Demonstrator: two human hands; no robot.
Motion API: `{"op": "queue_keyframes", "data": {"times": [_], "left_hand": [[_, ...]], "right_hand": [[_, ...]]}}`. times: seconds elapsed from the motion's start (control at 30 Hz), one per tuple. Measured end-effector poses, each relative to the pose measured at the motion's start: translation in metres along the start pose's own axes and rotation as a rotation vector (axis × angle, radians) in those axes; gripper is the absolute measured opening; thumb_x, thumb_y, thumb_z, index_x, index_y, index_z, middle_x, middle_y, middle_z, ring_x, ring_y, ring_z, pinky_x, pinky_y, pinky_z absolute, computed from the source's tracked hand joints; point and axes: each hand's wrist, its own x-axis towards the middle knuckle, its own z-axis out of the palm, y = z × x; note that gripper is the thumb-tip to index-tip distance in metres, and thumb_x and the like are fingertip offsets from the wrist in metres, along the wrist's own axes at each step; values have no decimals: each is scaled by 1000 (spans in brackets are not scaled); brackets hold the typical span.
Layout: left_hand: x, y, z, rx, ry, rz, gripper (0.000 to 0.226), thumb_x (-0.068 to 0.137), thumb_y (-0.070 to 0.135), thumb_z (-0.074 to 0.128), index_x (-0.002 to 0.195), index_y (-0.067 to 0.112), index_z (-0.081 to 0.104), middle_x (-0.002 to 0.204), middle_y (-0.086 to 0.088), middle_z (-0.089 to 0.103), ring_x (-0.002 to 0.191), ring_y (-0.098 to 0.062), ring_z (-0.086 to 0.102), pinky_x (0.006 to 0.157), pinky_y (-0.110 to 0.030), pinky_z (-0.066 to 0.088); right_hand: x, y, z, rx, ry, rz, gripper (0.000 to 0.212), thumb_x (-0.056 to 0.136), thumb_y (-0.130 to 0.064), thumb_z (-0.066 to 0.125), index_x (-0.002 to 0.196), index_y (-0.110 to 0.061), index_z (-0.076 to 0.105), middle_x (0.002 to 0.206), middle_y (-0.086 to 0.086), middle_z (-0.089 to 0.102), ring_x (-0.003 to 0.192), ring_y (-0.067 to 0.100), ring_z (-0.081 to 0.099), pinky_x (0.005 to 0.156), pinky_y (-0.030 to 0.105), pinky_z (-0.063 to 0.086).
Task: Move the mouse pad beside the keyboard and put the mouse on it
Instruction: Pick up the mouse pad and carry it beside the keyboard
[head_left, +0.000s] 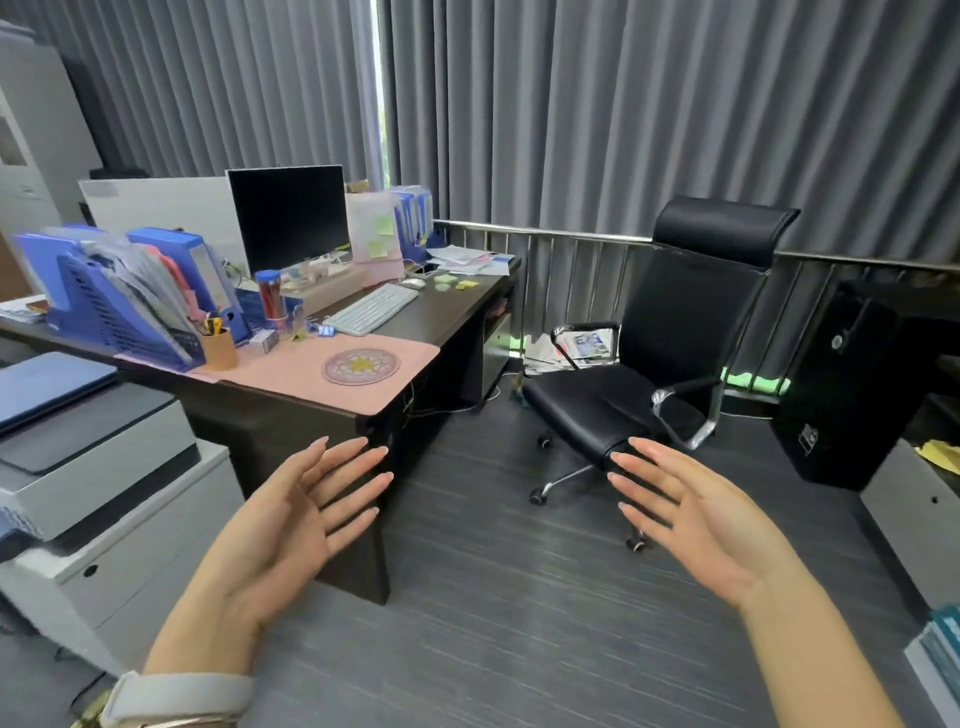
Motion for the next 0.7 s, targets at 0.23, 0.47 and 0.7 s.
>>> {"op": "queue_keyframes", "data": {"times": [0.23, 0.47, 0.7], "left_hand": [[175, 19, 27, -3, -1, -20, 50, 62, 42, 68, 105, 17, 70, 113, -3, 72, 102, -20, 68, 86, -34, 51], [365, 21, 58, -82, 109, -3, 34, 72, 36, 53, 91, 18, 75, 110, -4, 73, 98, -22, 69, 96, -39, 43], [499, 62, 75, -139, 230, 39, 33, 86, 34, 46, 105, 15, 66, 110, -5, 73, 98, -22, 69, 87, -38, 54]], "right_hand": [[185, -27, -10, 4, 18, 31, 25, 88, -22, 54, 109, -16, 66, 111, 6, 71, 107, 22, 64, 90, 37, 49], [396, -52, -22, -32, -43, 89, 23, 84, -23, 57, 105, -18, 68, 111, 7, 72, 105, 22, 65, 90, 38, 49], [578, -105, 10, -58, -166, 111, 35, 72, -30, 69, 105, -18, 67, 104, 5, 74, 95, 18, 71, 89, 37, 50]]}}
